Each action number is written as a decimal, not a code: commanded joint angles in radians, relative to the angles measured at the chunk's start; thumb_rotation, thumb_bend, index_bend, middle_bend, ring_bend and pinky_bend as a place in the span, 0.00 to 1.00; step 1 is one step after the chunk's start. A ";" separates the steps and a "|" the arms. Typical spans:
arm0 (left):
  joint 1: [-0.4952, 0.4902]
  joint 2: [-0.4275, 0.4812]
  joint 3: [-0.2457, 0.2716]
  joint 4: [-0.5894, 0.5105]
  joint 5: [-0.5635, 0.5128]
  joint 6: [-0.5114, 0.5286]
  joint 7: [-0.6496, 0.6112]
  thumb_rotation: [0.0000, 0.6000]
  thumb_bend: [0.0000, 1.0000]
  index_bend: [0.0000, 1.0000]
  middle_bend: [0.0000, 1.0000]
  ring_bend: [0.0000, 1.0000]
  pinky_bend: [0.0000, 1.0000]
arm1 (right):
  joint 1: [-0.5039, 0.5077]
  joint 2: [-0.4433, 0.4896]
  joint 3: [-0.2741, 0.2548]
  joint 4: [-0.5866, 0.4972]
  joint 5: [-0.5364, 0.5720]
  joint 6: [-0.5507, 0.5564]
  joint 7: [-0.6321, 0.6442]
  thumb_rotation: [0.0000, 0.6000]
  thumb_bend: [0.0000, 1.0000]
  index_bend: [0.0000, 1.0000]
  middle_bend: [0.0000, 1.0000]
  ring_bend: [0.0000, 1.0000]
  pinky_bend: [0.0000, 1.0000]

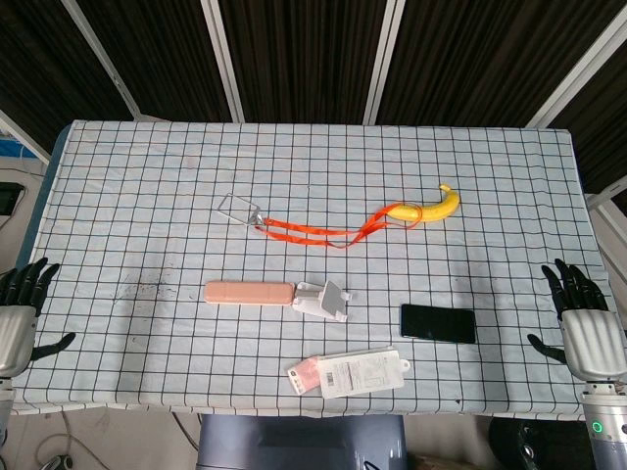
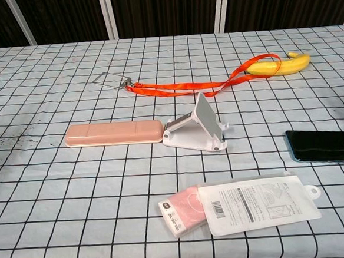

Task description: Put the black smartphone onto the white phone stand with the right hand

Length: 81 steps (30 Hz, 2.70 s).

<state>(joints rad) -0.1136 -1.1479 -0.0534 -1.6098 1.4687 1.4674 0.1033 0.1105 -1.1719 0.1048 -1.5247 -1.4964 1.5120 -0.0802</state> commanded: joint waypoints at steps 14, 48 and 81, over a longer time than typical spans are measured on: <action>0.001 -0.002 0.001 0.001 0.002 0.004 0.003 1.00 0.00 0.00 0.00 0.00 0.00 | 0.003 0.008 -0.015 -0.038 -0.033 0.001 -0.003 1.00 0.11 0.00 0.00 0.00 0.16; 0.000 0.013 -0.006 0.018 -0.001 0.000 -0.065 1.00 0.00 0.00 0.00 0.00 0.00 | 0.155 -0.261 0.011 -0.123 0.207 -0.267 -0.404 1.00 0.19 0.27 0.26 0.16 0.18; -0.004 0.017 -0.013 0.010 -0.020 -0.012 -0.073 1.00 0.00 0.00 0.00 0.00 0.00 | 0.222 -0.331 0.032 -0.074 0.416 -0.328 -0.456 1.00 0.19 0.29 0.27 0.17 0.18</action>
<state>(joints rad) -0.1172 -1.1312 -0.0665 -1.5999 1.4488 1.4558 0.0305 0.3313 -1.5021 0.1364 -1.6000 -1.0819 1.1844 -0.5363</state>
